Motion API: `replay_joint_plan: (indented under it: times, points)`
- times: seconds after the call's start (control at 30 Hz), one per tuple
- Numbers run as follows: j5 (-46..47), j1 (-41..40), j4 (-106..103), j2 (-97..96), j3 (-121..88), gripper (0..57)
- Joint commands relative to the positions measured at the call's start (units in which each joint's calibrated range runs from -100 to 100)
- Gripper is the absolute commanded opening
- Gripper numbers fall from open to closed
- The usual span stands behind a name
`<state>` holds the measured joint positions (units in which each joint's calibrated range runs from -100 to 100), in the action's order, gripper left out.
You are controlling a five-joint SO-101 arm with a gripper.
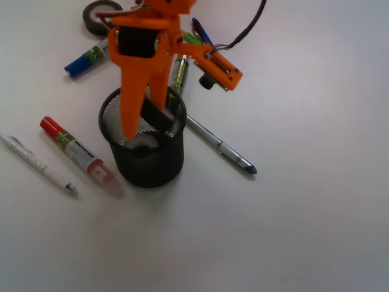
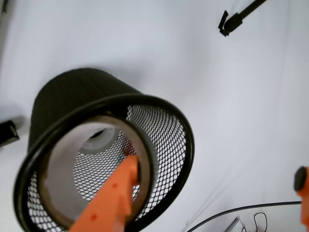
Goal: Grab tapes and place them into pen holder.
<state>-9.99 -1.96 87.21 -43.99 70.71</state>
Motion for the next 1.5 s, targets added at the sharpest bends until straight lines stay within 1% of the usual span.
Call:
replay_joint_plan:
  times: [0.0,0.13,0.33,0.53,0.63,0.7,0.8,0.9,1.0,1.1,1.27,1.37,1.47]
  points:
    - [-0.24,0.20,-0.34,0.94,0.94,36.5]
    - [-0.39,0.28,-0.25,1.45,0.94,36.5]
    - [-5.57,0.95,2.55,0.68,0.40,36.5]
    - [-5.71,1.40,2.55,2.13,1.48,36.5]
    - [-4.84,5.51,6.49,5.44,6.10,36.5]
    - [-4.84,10.67,12.61,8.76,10.00,36.5]
    - [-4.84,19.34,12.52,13.77,7.37,36.5]
    - [-5.62,28.69,12.52,19.55,-5.04,36.5]
    - [-6.79,38.56,12.52,25.84,-27.96,36.5]
    - [-6.84,45.36,9.11,32.47,-51.33,36.4]
    - [-6.79,47.16,-5.24,44.29,-81.67,32.8]
    - [-7.57,47.08,-14.42,50.15,-96.89,32.7]
    - [-8.35,47.08,-19.50,54.74,-107.12,32.7]
